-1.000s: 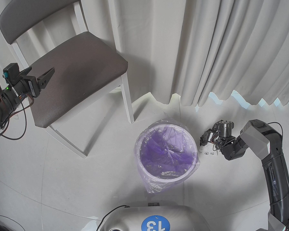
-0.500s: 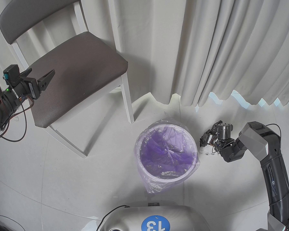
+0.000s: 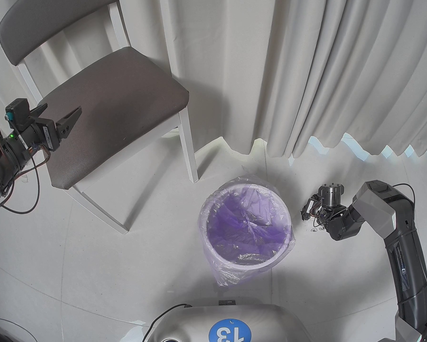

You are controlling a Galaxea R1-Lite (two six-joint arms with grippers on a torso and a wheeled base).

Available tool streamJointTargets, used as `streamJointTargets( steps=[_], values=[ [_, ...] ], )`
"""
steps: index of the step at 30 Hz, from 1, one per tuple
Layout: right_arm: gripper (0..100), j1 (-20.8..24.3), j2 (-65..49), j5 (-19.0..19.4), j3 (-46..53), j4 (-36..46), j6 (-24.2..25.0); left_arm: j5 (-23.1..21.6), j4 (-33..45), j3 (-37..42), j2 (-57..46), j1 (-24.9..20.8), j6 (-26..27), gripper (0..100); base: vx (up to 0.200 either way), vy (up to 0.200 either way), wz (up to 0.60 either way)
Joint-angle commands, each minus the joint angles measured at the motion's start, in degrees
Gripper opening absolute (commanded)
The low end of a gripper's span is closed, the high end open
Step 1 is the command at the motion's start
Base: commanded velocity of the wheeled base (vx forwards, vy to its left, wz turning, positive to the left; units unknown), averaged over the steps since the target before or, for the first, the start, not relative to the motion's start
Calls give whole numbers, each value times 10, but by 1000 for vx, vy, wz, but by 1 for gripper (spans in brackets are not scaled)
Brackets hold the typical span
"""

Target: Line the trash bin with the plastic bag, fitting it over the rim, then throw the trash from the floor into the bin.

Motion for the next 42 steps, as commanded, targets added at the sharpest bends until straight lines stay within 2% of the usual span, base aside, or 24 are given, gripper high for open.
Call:
streamJointTargets(
  steps=[1, 14, 21, 26, 33, 42],
  values=[
    [0, 0, 0, 0, 2, 0, 0, -1, 0, 2, -2, -2, 0, 100, 0, 0, 0],
    [0, -18, -38, 8, 42, 1, 0, -9, 2, 12, -31, -29, -2, 100, 0, 0, 0],
    [0, -60, -123, 34, 138, -1, 1, 1, 1, 47, -59, -97, -2, 100, 0, 0, 0],
    [0, -86, -188, 42, 187, 3, -5, 3, 1, 52, -62, -103, -1, 100, 0, 0, 0],
    [0, -120, -364, 124, 283, 3, -48, 2, 0, 111, -112, -129, -1, 100, 0, 0, 0],
    [0, -121, -468, 128, 338, -4, -78, 2, -3, 170, -142, -170, -8, 100, 0, 0, 0]
  ],
)
